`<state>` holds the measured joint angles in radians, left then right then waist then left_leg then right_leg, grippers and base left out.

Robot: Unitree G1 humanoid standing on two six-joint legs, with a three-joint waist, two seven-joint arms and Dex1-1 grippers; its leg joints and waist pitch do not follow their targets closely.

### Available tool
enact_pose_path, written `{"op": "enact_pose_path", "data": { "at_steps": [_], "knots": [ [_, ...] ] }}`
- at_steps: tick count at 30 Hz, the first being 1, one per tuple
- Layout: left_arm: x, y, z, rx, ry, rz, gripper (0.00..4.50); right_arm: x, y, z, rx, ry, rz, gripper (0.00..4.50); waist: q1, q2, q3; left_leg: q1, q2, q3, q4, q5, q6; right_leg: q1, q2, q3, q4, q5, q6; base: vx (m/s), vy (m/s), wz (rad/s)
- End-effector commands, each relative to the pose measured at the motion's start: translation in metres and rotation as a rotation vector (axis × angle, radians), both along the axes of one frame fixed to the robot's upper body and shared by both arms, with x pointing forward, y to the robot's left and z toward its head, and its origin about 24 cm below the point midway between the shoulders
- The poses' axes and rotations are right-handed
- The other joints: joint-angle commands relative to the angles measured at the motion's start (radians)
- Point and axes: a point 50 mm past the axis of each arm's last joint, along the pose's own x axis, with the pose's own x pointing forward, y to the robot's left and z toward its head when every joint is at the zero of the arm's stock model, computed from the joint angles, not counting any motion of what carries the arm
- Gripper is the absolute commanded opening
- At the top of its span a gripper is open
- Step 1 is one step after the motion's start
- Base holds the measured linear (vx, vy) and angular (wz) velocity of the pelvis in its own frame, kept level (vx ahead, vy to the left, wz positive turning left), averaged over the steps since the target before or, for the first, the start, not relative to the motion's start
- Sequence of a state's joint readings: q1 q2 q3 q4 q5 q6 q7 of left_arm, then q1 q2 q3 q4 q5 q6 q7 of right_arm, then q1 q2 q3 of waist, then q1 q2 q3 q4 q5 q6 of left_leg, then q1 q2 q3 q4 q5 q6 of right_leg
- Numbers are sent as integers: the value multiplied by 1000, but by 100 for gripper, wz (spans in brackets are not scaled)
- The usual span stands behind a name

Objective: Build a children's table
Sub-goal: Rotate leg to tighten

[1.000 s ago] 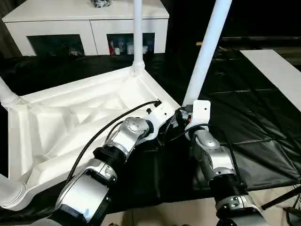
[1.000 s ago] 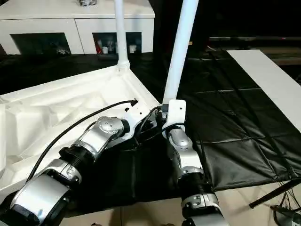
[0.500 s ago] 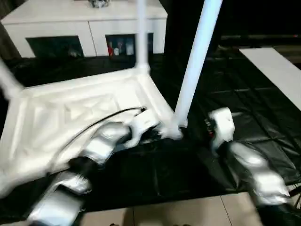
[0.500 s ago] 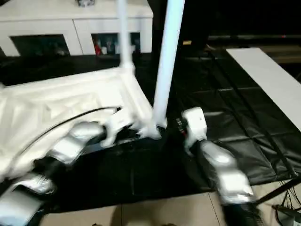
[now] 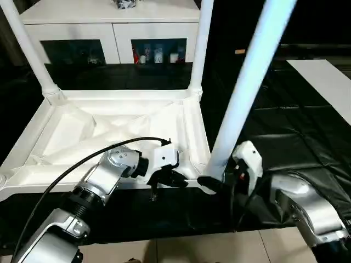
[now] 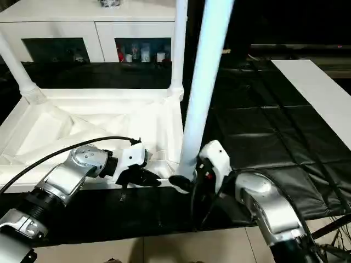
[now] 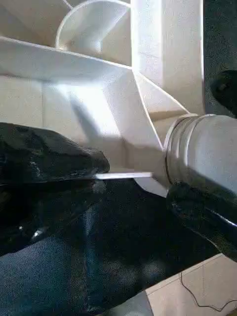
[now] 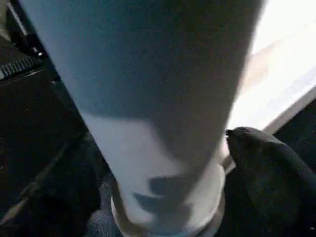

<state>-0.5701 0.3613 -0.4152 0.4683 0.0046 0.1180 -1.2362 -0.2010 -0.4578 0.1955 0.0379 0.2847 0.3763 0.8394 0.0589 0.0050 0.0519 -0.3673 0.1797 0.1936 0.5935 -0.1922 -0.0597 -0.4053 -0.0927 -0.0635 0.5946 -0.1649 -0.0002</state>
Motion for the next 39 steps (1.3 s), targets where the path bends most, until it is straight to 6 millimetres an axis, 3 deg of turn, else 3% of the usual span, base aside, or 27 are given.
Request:
{"op": "enact_pose_path", "data": {
  "at_steps": [1, 16, 19, 20, 21, 25, 27, 31, 33, 35, 36, 37, 39],
  "knots": [
    [1, 0, 5, 20, -13, -8, 0, 1, -3, -1, -34, -5, 18, 386, -1, -12, -59, 8, 52, -21, -78, -237, 41, 42, -59, 46, -77, -335, -187, 0, 0, 0],
    [2, 1, 5, 25, -10, 7, 0, 1, -6, -5, -50, -11, 14, 277, -2, -11, -61, 8, 50, -21, -75, -226, 48, 45, -56, 45, -74, -299, -201, 0, 0, 0],
    [7, -2, 3, 12, -25, 74, 0, 10, -3, -8, -26, -38, -103, 275, -4, -10, -60, 8, 50, -21, -75, -236, 44, 42, -57, 45, -76, -315, -201, 0, 0, 0],
    [10, -4, 2, 3, -31, 103, 0, 14, -2, -11, -17, -44, -170, 274, -7, -12, -59, 7, 46, -21, -76, -241, 30, 41, -55, 43, -80, -345, -191, 0, 0, 0],
    [14, -11, -1, -10, -42, 170, 0, 23, 2, -20, -4, -40, -343, 274, -11, -11, -61, 7, 46, -24, -77, -250, 21, 41, -58, 41, -80, -366, -184, 0, 0, 0],
    [19, -19, -5, -5, -58, 241, 0, 32, 8, -27, 19, -29, -526, 273, -28, -10, -59, 8, 44, -28, -79, -289, -5, 37, -57, 38, -87, -421, -164, 0, 0, 0],
    [29, -32, -6, -22, -79, 361, 0, 42, 21, -31, 2, -52, -638, 273, -34, -7, -60, 13, 42, -27, -78, -309, -6, 33, -56, 40, -92, -424, -158, 0, 0, 0],
    [39, -45, -5, -36, -103, 500, 0, 55, 34, -34, 11, -39, -780, 272, -36, -7, -63, 11, 41, -25, -76, -289, -2, 32, -55, 42, -88, -371, -177, 0, 0, 0],
    [48, -57, -3, -51, -135, 633, 0, 65, 49, -33, 25, -19, -903, 272, -37, -6, -66, 12, 38, -25, -75, -272, -7, 34, -52, 41, -83, -334, -190, 0, 0, 0],
    [50, -64, -2, -62, -151, 667, 0, 68, 60, -32, 33, 1, -946, 272, -32, -7, -68, 9, 39, -23, -74, -244, 7, 40, -54, 42, -80, -288, -193, 0, 0, 0],
    [51, -67, -1, -64, -165, 659, 0, 69, 64, -30, 28, -13, -943, 272, -30, -11, -72, 7, 37, -21, -71, -202, 27, 45, -51, 41, -72, -219, -201, 0, 0, 0],
    [51, -68, 0, -64, -172, 653, 0, 70, 67, -29, 24, -21, -940, 272, -30, -11, -72, 7, 37, -21, -71, -202, 27, 45, -51, 41, -72, -219, -201, 0, 0, 0],
    [51, -70, 2, -69, -191, 641, 0, 71, 73, -25, 63, -42, -880, 328, -24, -11, -72, 4, 37, -17, -68, -167, 66, 50, -53, 40, -68, -167, -216, 0, 0, 0]
  ]
}}
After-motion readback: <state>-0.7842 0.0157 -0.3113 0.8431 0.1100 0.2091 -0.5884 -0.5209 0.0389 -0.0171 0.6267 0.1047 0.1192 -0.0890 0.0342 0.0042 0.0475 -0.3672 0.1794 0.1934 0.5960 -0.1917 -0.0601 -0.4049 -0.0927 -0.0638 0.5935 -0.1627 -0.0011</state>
